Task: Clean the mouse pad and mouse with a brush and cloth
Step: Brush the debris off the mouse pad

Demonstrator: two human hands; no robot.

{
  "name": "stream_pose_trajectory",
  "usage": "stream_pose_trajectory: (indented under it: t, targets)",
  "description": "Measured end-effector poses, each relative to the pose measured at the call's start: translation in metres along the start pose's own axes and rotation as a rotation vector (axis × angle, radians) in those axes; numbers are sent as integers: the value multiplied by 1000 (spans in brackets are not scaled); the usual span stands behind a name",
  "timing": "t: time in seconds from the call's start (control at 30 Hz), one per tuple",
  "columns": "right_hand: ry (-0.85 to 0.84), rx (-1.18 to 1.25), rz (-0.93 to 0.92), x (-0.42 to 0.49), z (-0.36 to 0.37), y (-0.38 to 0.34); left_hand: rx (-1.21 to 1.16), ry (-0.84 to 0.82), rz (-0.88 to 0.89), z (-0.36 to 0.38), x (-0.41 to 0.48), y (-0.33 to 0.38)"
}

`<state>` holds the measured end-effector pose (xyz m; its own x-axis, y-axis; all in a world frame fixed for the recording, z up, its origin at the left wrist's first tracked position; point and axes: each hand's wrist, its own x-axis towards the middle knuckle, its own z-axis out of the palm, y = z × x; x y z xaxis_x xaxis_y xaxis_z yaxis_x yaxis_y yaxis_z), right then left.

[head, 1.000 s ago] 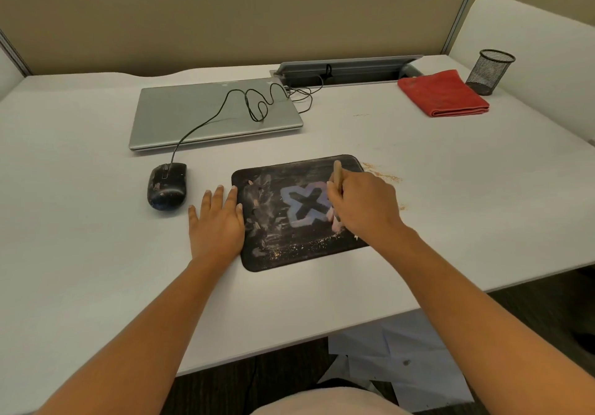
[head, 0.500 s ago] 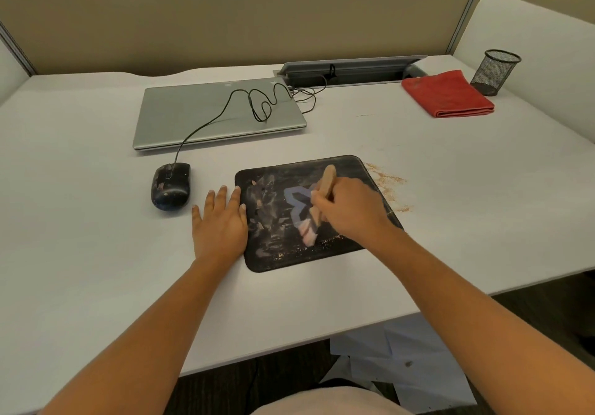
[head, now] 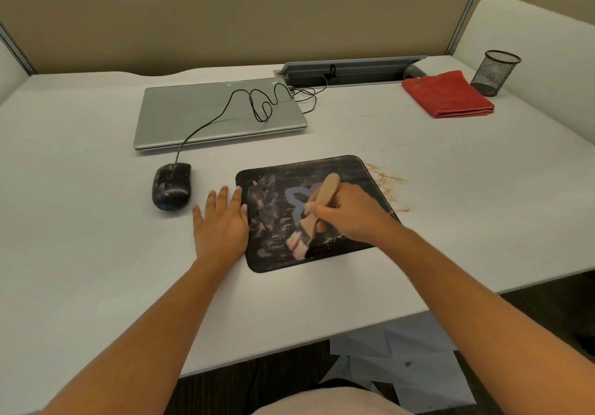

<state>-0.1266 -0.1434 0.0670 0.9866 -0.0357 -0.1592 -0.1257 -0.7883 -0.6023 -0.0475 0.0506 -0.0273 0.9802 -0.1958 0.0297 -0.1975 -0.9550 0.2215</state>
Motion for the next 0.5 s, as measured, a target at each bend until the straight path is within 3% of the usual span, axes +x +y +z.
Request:
stream_pose_trajectory:
  t: [0.1, 0.23, 0.37, 0.5]
  targets:
    - [46, -159, 120, 4, -25, 13, 5, -6, 0, 0, -1, 0]
    - [252, -430, 161, 5, -43, 22, 11, -11, 0, -1, -1, 0]
    - [124, 202, 21, 3, -26, 12, 15, -13, 4, -1, -1, 0]
    - [26, 204, 54, 4, -13, 19, 23, -15, 8, 0, -1, -1]
